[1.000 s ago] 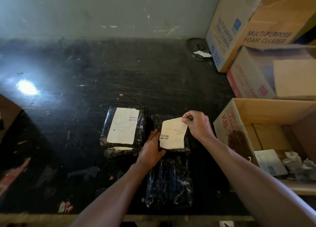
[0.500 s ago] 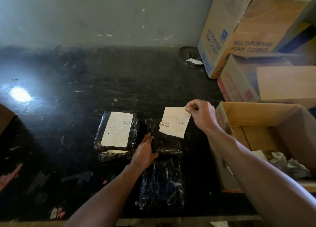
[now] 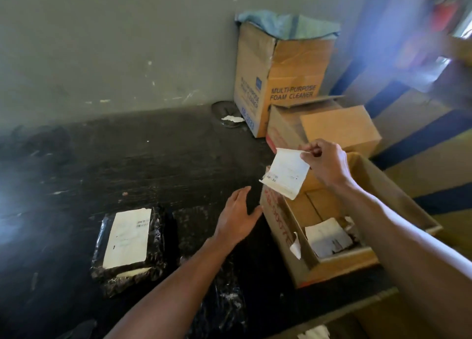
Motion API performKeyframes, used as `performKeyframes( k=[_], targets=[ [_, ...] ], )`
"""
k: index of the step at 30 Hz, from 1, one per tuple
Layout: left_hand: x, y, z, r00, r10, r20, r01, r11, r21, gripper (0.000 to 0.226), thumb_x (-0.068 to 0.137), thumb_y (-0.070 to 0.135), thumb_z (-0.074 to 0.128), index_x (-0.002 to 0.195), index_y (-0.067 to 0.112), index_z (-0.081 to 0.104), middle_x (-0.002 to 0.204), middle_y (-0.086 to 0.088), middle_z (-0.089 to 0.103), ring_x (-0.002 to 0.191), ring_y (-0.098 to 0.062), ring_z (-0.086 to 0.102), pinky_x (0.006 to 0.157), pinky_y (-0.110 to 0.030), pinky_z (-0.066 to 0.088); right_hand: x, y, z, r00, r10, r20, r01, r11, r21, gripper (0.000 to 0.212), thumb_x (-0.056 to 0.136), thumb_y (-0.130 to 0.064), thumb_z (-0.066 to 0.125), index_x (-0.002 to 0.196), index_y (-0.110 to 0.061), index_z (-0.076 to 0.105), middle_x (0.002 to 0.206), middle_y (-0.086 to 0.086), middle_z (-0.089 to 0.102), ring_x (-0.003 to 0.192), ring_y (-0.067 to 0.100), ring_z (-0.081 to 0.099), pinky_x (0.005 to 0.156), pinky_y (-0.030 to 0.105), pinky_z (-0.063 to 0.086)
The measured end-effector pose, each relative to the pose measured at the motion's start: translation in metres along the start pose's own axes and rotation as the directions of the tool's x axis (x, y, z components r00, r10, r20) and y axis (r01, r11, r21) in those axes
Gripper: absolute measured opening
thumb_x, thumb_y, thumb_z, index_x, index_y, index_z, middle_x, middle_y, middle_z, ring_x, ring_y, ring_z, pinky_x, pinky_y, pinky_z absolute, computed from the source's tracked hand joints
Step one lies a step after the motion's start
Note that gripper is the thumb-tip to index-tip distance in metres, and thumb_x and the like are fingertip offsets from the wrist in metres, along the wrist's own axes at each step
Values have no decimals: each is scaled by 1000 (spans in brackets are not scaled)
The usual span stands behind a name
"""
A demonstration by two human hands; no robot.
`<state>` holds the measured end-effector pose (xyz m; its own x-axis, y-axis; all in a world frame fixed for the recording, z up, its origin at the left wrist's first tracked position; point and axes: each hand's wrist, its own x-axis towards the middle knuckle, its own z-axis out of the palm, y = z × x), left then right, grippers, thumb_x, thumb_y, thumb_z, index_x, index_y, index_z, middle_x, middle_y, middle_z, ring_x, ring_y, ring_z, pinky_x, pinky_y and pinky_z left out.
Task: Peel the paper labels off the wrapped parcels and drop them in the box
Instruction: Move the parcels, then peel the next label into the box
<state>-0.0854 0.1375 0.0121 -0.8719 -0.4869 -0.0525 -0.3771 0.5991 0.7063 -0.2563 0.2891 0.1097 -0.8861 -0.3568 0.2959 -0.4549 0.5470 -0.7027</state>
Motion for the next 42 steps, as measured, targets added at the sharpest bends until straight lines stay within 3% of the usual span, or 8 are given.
performKeyframes(
  k=[6, 9, 12, 16, 21, 28, 35, 42],
  targets=[
    [3, 58, 34, 960, 264, 92, -271, 960, 71, 72, 94, 56, 52, 153, 25, 25, 160, 5, 20, 148, -17, 15, 114, -45, 24, -17, 49, -45, 983, 136, -124, -141, 990, -29, 10, 90, -18, 69, 91, -9, 73, 99, 4, 72, 90, 23, 66, 74, 47, 59],
    [7, 60, 50, 913, 381, 144, -407, 872, 272, 84, 92, 70, 40, 155, 18, 22, 163, -2, 14, 150, -19, 4, 118, -39, 11, -33, 68, -48, 969, 223, -103, -228, 973, -34, 10, 89, -21, 70, 85, -12, 72, 89, 1, 69, 83, 21, 65, 64, 34, 55],
    [14, 54, 62, 893, 402, 204, -451, 787, 421, 94, 88, 76, 33, 155, 12, 18, 164, -7, 10, 151, -22, 0, 121, -41, 10, -50, 80, -42, 962, 266, -62, -268, 963, -29, 12, 90, -19, 69, 80, -13, 69, 84, 0, 69, 76, 14, 63, 58, 24, 49],
    [16, 48, 66, 902, 363, 235, -431, 797, 423, 94, 87, 76, 33, 155, 12, 20, 164, -5, 12, 151, -19, 0, 118, -39, 9, -62, 95, -31, 939, 345, -4, -345, 938, -38, 14, 88, -24, 68, 76, -20, 65, 84, -4, 68, 81, 19, 66, 69, 43, 60],
    [15, 46, 68, 910, 360, 206, -414, 806, 423, 96, 85, 79, 33, 154, 12, 23, 163, -4, 17, 151, -17, 3, 117, -36, 13, -70, 102, -20, 930, 366, 33, -363, 929, -63, 11, 86, -27, 67, 76, -25, 64, 86, -6, 69, 82, 20, 65, 71, 48, 59],
    [14, 47, 66, 909, 360, 209, -416, 819, 396, 97, 86, 78, 35, 155, 11, 21, 163, -5, 16, 150, -17, 3, 116, -35, 14, -81, 106, -13, 928, 361, 98, -360, 933, -23, 9, 84, -28, 74, 84, -22, 66, 89, -4, 68, 82, 16, 66, 67, 39, 59],
    [14, 50, 62, 912, 339, 228, -401, 855, 330, 98, 85, 76, 41, 156, 14, 14, 164, -2, 9, 150, -14, -1, 117, -37, 17, -84, 106, -11, 930, 355, 97, -356, 935, -5, 13, 80, -31, 79, 86, -26, 68, 85, -5, 69, 80, 15, 67, 71, 45, 60],
    [9, 25, 35, 981, 184, 53, -187, 980, 64, 92, 88, 61, 57, 156, 19, 13, 164, 0, 12, 150, -15, 9, 118, -39, 21, -77, 87, -6, 952, 294, 88, -296, 955, 6, 36, 81, -34, 79, 110, -16, 67, 101, -4, 66, 93, 15, 64, 76, 32, 57]
  ],
)
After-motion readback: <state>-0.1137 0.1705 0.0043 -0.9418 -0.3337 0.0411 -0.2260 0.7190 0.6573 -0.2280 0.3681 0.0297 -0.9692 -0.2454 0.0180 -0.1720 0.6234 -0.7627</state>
